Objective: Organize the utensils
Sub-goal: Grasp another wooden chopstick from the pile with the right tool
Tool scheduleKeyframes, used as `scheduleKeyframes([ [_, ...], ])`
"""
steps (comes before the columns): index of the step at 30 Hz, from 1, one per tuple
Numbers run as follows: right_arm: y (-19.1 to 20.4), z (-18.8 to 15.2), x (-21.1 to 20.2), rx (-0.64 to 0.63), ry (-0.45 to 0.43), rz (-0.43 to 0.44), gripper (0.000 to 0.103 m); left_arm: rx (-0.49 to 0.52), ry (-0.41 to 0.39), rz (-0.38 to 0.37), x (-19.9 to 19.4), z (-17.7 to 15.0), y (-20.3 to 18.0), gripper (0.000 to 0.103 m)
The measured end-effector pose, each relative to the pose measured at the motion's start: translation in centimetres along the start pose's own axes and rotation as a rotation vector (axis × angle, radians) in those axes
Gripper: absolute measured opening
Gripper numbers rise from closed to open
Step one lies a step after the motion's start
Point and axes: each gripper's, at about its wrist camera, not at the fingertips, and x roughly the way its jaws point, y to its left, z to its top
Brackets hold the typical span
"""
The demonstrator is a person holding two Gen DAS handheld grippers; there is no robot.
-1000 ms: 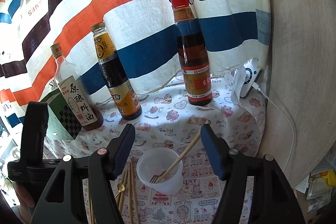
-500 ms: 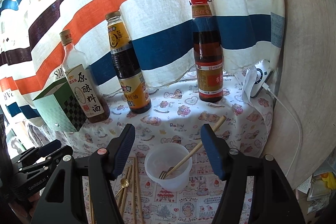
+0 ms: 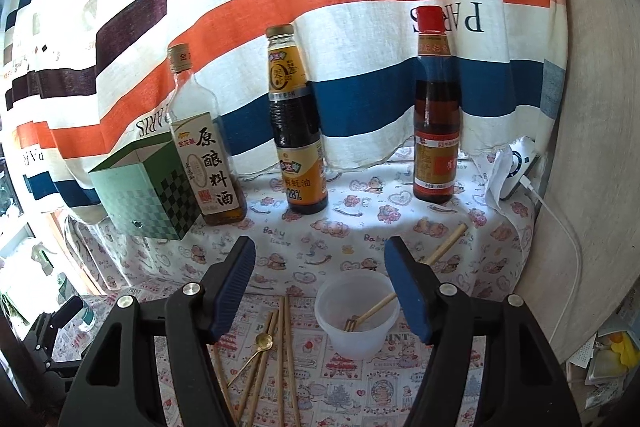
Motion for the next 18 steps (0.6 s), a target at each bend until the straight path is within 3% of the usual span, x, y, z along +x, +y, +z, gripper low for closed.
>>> scheduleKeyframes([
  [2, 1.4, -0.4, -0.1, -0.027, 0.003, 0.016, 0.069, -0.009, -0.026, 0.065, 0.1, -0.9, 0.6, 0.097],
  [5, 3.1, -1.1, -0.8, -0.053, -0.003, 0.041, 0.07, -0.016, 0.014, 0.056, 1.1, -1.8, 1.1, 0.099],
  [11, 4.3, -4.5, -0.6, -0.081, 0.062, 0.083, 0.073, -0.069, 0.334, -0.123, 5.5, -3.5, 0.9, 0.1],
  [14, 3.5, -7.6, 0.5, -0.106, 0.091, 0.055, 0.073, -0.088, 0.353, -0.15, 5.7, -4.2, 0.4, 0.1],
  [18, 2.1, -12.0, 4.5, -0.088, 0.267, 0.06, 0.073, -0.03, 0.379, -0.143, 6.1, -4.8, -0.9, 0.1],
])
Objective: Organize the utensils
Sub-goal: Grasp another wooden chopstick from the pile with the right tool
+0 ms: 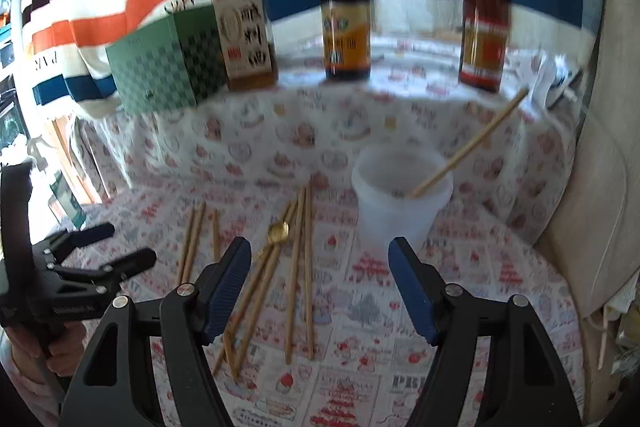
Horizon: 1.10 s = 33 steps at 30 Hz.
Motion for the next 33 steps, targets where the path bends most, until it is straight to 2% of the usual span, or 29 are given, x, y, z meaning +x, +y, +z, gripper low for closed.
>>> scheduleKeyframes([
  [4, 0.6, -2.3, 4.4, -0.046, 0.154, -0.014, 0.062, -0.002, 0.097, 0.015, 1.8, -0.5, -0.2, 0.1],
  [7, 1.0, -3.0, 6.1, -0.061, 0.227, -0.008, 0.048, -0.026, 0.136, 0.017, 2.6, -0.8, 0.1, 0.099],
  [10, 0.5, -3.7, 7.1, -0.045, 0.271, -0.021, 0.035, -0.043, 0.129, 0.032, 2.7, -0.9, 0.5, 0.099],
  [11, 0.4, -3.8, 7.4, -0.042, 0.277, -0.042, 0.03, -0.051, 0.119, 0.025, 2.6, -0.9, 0.7, 0.099],
  [13, 0.3, -4.0, 7.7, -0.045, 0.283, -0.06, 0.027, -0.059, 0.102, -0.01, 2.4, -0.8, 0.7, 0.098],
  [17, 0.5, -4.2, 8.4, -0.046, 0.313, 0.0, 0.02, -0.036, 0.073, -0.041, 1.9, -0.9, -0.1, 0.097],
  [19, 0.8, -4.4, 8.7, -0.054, 0.296, 0.001, 0.019, -0.012, 0.053, -0.012, 1.6, -0.9, -0.6, 0.097],
  [21, 1.7, -4.6, 8.6, -0.117, 0.254, -0.06, 0.019, 0.002, 0.036, 0.007, 1.4, -0.9, -0.9, 0.097],
  [22, 2.2, -4.8, 8.5, -0.143, 0.241, -0.074, 0.013, 0.003, 0.032, 0.012, 1.4, -0.9, -0.9, 0.097],
  [23, 2.5, -4.9, 8.5, -0.153, 0.239, -0.063, 0.006, 0.001, 0.033, 0.012, 1.4, -0.8, -0.8, 0.097],
  [25, 2.4, -4.9, 8.4, -0.138, 0.243, -0.059, 0.006, -0.016, 0.04, 0.005, 1.6, -0.8, -0.4, 0.097],
  [27, 1.5, -4.4, 7.6, -0.058, 0.232, 0.011, 0.006, -0.027, 0.034, 0.014, 1.6, -0.7, -0.1, 0.096],
  [29, 0.6, -3.4, 6.0, -0.009, 0.148, 0.032, 0.006, -0.026, 0.009, 0.027, 1.3, -0.7, 0.0, 0.095],
  [33, -0.8, -1.9, 1.1, 0.03, -0.091, -0.002, 0.006, -0.003, -0.057, 0.01, 0.1, -0.6, -0.6, 0.094],
])
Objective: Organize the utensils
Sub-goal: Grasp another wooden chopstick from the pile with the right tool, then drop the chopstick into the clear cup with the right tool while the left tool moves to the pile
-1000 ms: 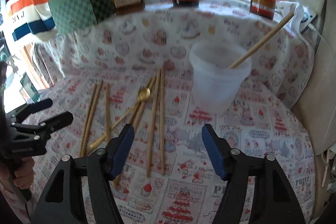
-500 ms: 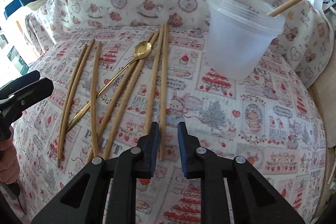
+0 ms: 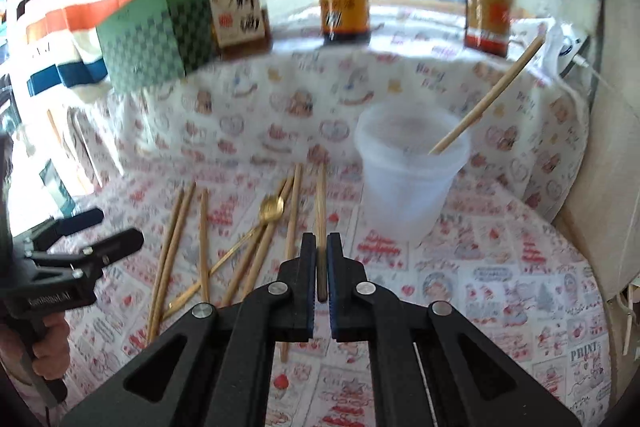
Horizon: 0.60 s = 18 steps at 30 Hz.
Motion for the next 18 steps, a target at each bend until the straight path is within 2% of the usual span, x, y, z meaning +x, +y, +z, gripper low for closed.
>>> scheduleKeyframes([
  [3, -1.1, 1.1, -2.9, 0.034, -0.123, 0.025, 0.006, 0.039, -0.054, -0.031, -1.3, 0.1, -1.0, 0.091],
  [6, -1.6, 2.2, -5.9, 0.018, -0.242, 0.007, 0.006, 0.072, -0.085, -0.037, -2.4, 0.5, -2.0, 0.089],
  [8, -1.4, 3.0, -7.6, 0.005, -0.291, -0.011, 0.006, 0.071, -0.095, -0.047, -3.0, 1.5, -2.7, 0.086],
  [11, -1.3, 4.7, -9.1, 0.003, -0.299, -0.04, 0.006, 0.075, -0.027, -0.051, -2.9, 3.8, -3.9, 0.077],
  [13, -1.6, 5.6, -9.7, 0.014, -0.299, -0.041, 0.006, 0.066, 0.024, -0.135, -2.8, 5.5, -4.8, 0.073],
  [15, -2.2, 6.2, -10.3, 0.023, -0.307, -0.045, 0.006, 0.048, 0.025, -0.176, -3.1, 7.2, -5.8, 0.071],
  [18, -3.0, 7.2, -10.9, 0.031, -0.313, -0.071, 0.006, 0.055, -0.02, -0.223, -3.1, 9.5, -7.8, 0.069],
])
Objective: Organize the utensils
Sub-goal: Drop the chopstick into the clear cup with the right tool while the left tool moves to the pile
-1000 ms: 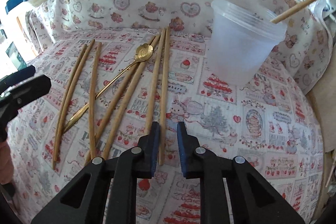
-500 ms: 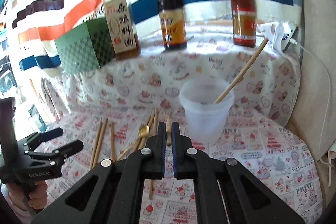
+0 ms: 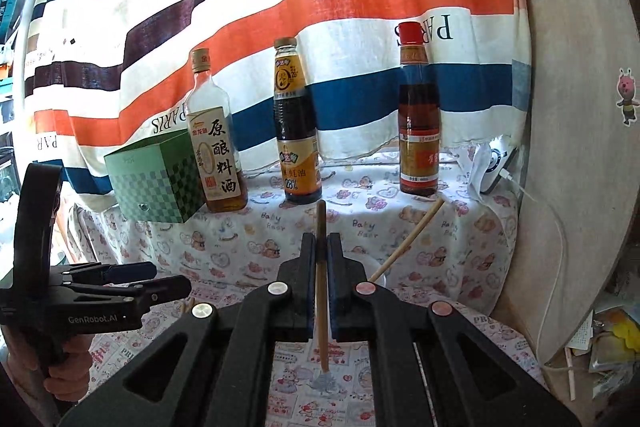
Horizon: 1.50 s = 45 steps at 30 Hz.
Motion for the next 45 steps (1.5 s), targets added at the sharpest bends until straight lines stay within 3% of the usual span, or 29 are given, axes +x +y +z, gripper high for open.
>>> scheduleKeyframes([
  [5, -1.1, 3.8, -0.4, -0.005, -0.045, -0.046, 0.006, 0.033, 0.004, -0.175, 2.6, 2.1, -3.1, 0.066],
  [12, -2.9, 10.3, 0.1, 0.029, -0.127, -0.082, 0.006, 0.076, 0.094, -0.13, 6.7, 1.4, -5.5, 0.066],
  [16, -3.3, 11.6, 2.2, 0.047, -0.141, -0.078, 0.006, 0.061, 0.119, -0.108, 8.1, 0.8, -4.6, 0.066],
  [23, -3.5, 9.6, 6.4, 0.068, -0.117, -0.083, 0.006, 0.062, 0.152, -0.075, 9.8, -0.2, -3.1, 0.066],
  [32, -3.6, 6.0, 10.3, 0.07, -0.012, -0.077, 0.006, 0.038, 0.166, -0.066, 10.1, -1.0, -1.8, 0.066],
  [38, -3.5, 4.0, 11.8, 0.076, 0.081, -0.061, 0.006, 0.023, 0.153, 0.014, 9.4, -1.7, 0.3, 0.066],
  [42, -3.2, 3.5, 10.8, 0.068, 0.087, -0.05, 0.006, 0.01, 0.142, 0.084, 8.3, -2.5, 2.3, 0.066],
  [45, -2.9, 3.8, 9.5, 0.062, 0.068, -0.048, 0.013, -0.008, 0.138, 0.154, 7.7, -3.0, 4.2, 0.067],
])
